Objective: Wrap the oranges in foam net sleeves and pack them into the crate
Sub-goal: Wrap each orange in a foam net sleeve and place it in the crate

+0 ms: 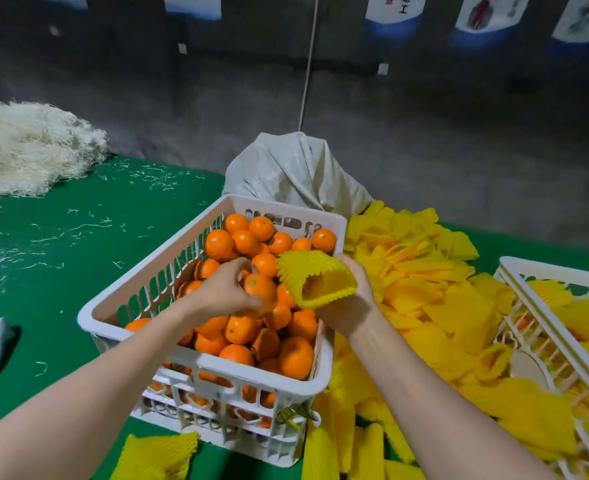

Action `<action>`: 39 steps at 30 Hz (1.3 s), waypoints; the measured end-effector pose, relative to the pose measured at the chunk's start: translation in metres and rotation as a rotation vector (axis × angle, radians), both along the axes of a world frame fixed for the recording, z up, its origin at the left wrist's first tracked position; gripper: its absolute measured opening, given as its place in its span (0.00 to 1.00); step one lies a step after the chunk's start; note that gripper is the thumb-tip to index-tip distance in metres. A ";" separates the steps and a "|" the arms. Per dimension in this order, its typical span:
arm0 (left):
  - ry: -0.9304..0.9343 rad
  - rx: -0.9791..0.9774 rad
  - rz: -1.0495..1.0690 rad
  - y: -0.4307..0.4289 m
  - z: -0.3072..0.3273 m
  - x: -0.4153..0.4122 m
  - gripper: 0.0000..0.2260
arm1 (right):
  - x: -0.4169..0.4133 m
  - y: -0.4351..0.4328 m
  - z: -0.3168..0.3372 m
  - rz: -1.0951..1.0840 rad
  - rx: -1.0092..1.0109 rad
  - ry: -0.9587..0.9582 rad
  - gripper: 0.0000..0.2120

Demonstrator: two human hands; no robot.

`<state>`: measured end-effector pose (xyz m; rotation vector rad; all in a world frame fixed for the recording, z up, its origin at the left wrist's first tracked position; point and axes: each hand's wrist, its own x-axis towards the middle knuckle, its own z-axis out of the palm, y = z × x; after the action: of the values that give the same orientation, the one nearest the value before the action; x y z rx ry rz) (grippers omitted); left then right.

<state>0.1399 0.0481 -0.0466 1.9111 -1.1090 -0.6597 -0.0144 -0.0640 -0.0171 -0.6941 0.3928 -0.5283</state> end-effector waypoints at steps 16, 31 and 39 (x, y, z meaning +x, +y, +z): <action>1.226 -0.454 0.041 -0.056 0.043 -0.161 0.15 | -0.123 -0.012 0.014 -0.026 -0.469 0.085 0.05; 1.106 -0.341 -0.075 -0.080 0.032 -0.252 0.24 | -0.197 -0.036 0.005 -0.722 -1.083 0.382 0.14; 1.040 -0.553 -0.039 -0.089 0.025 -0.275 0.33 | -0.203 -0.025 -0.002 -0.866 -0.906 0.297 0.08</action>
<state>-0.1356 -0.0410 -0.0216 0.8484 -0.5444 -1.0544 -0.2178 -0.0888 -0.0187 -1.4922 0.7485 -1.4788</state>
